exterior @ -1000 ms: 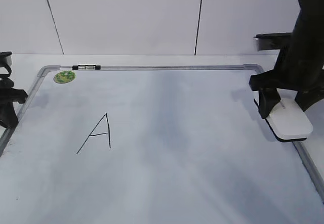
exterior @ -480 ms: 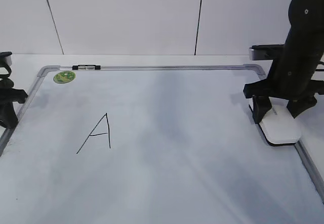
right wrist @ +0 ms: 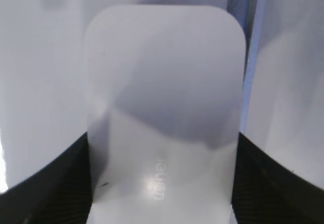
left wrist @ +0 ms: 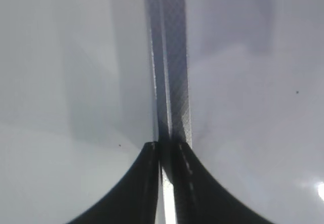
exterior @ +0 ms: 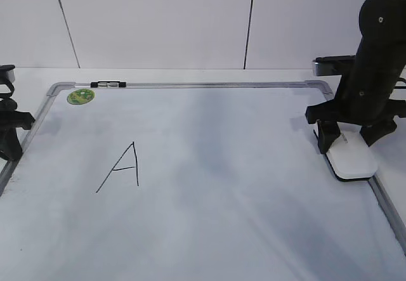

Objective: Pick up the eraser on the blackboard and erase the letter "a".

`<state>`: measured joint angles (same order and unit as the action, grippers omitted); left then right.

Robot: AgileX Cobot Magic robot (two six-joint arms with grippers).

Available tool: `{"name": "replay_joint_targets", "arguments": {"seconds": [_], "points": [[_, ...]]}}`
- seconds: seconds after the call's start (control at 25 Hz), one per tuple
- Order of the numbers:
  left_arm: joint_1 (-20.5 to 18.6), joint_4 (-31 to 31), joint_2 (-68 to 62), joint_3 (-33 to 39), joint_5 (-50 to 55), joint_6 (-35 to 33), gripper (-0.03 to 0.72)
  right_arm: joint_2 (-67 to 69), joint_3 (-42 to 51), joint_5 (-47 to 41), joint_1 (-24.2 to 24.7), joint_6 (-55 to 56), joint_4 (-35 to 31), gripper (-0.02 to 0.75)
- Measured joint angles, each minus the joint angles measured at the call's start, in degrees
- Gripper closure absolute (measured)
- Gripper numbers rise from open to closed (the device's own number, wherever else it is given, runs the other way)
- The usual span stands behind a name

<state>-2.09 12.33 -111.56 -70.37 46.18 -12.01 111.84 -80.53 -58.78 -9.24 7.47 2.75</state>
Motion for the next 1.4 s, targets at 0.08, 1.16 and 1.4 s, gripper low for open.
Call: {"name": "replay_joint_targets", "arguments": {"seconds": [0.08, 1.16, 1.4], "points": [[0.0, 0.0, 0.0, 0.0, 0.0, 0.0, 0.622, 0.0, 0.0, 0.0, 0.0, 0.0, 0.0, 0.17], [0.0, 0.0, 0.0, 0.0, 0.0, -0.1, 0.617, 2.0, 0.0, 0.9, 0.0, 0.2, 0.1, 0.118], [0.0, 0.0, 0.0, 0.0, 0.0, -0.1, 0.617, 2.0, -2.6, -0.8, 0.0, 0.2, -0.1, 0.102]]}}
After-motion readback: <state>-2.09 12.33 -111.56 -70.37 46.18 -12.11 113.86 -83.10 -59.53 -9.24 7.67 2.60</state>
